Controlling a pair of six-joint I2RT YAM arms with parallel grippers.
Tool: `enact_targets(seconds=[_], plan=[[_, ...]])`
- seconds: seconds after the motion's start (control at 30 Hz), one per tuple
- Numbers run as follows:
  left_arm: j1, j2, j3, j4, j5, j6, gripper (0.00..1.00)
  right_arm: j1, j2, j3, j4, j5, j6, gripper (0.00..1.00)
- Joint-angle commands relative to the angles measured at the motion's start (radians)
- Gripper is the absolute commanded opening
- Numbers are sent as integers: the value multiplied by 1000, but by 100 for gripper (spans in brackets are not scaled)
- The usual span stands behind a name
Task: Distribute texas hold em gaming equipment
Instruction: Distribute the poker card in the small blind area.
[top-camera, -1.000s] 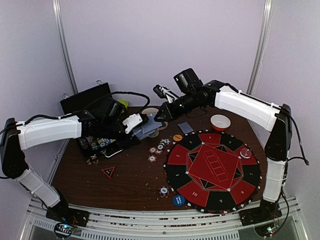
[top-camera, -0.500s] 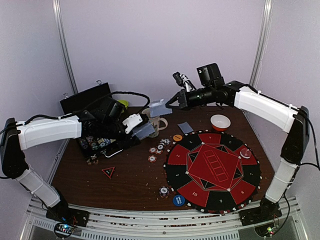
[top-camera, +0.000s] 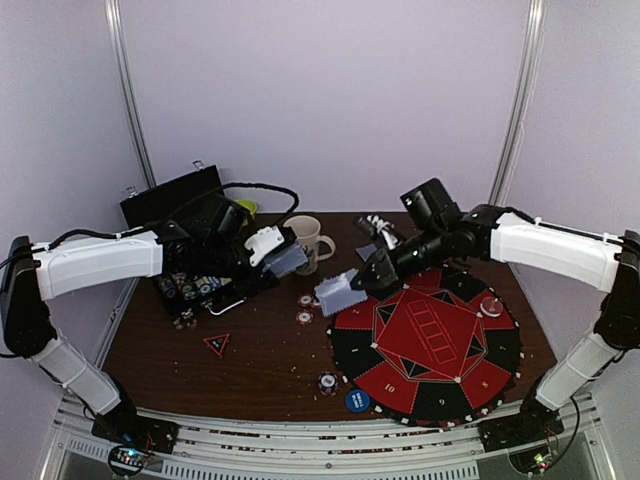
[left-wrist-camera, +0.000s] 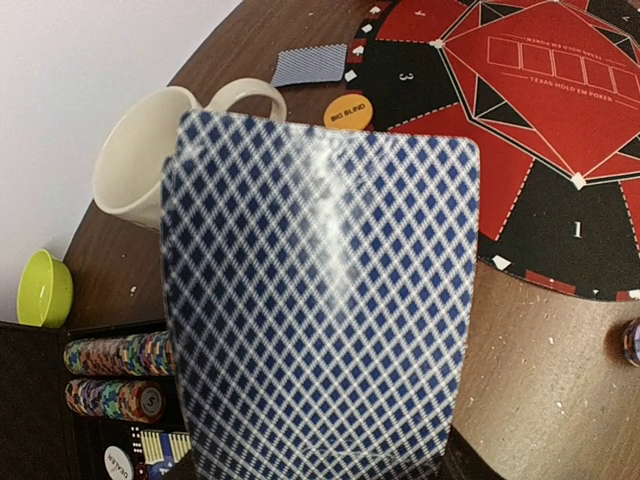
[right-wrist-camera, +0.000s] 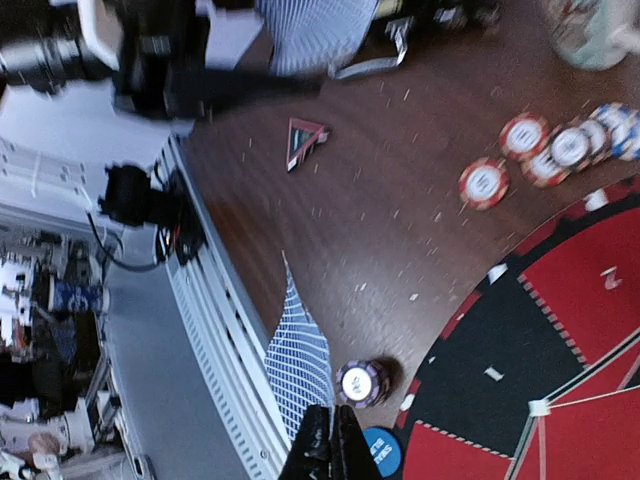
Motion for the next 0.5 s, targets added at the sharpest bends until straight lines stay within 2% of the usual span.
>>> enact_targets(seconds=[0.0,0.2,0.33,0.47], plan=[[7,-38,13,58,-29,-16,53,144,78,-68,84,-47,37,0],[10,-45,12,60,-49,-20,53,237,237,-53,289,24,216,0],[12,-50,10,58,-53,-20,53,272,334,-1,254,107,253,0],[14,-49,10,57,-50,-18,53,302,391,-10,369,112,356,0]])
